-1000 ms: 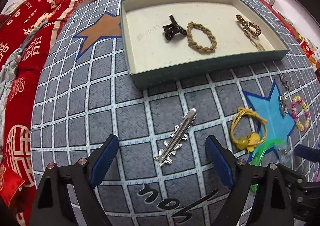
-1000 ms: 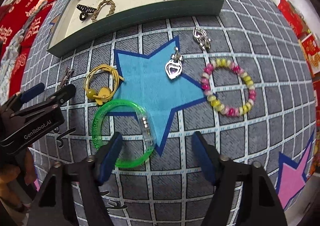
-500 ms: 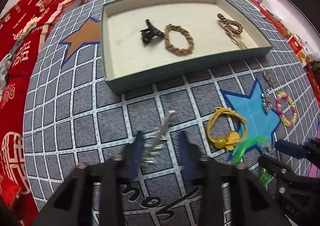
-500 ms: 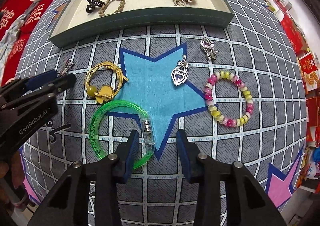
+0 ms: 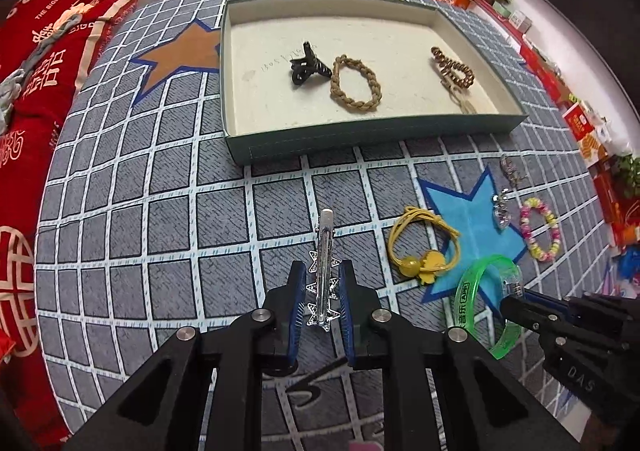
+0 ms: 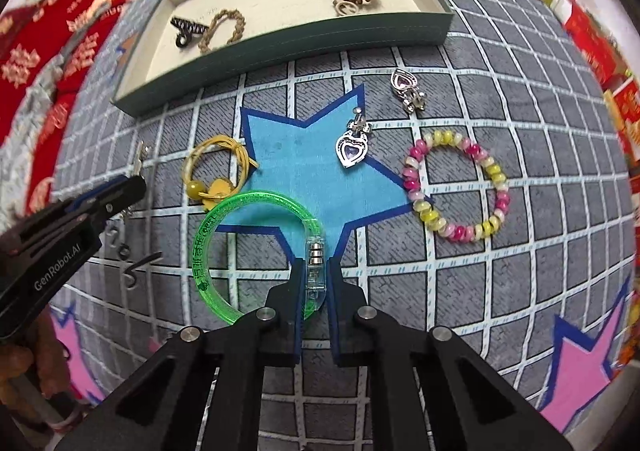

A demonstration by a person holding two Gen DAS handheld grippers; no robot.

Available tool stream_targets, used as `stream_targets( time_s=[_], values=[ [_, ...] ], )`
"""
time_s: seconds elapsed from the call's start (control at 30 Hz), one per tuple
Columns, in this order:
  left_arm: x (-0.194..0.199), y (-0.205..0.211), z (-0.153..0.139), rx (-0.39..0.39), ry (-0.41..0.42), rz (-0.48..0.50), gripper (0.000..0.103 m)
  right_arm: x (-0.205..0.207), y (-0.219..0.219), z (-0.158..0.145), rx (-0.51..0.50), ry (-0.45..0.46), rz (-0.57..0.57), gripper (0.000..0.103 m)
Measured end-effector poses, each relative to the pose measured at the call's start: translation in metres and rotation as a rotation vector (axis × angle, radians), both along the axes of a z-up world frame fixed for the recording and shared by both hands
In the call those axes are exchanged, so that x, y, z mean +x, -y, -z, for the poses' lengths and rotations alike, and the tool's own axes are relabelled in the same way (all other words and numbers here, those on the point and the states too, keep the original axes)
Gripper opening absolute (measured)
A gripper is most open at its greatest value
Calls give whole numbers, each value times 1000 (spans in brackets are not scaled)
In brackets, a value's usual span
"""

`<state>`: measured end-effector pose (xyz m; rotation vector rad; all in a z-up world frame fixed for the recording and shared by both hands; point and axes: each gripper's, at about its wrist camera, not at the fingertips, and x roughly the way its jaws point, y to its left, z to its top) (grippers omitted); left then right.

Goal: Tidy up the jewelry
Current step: 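Carry the silver clip and green bangle into the tray with both tools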

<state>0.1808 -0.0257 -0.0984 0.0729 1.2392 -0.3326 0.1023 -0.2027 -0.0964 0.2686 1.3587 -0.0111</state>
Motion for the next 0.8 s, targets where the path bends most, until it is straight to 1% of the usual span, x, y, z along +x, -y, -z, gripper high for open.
stream_targets(
  time_s=[0.23,0.4,0.63,0.8],
  values=[
    [1,-2,-29,-24,56,13,30,-5,30,-15,96,10,58,11],
    [16,0,-47,-55,78,-5,30,-1,44,-33,131,31,84,11],
    [42,8,-53,-57,89,-3,30,26,56,-57,151,71,87,11],
    [65,11,-52,-67,80,-18,30,52,62,-69,140,100,65,11]
  ],
)
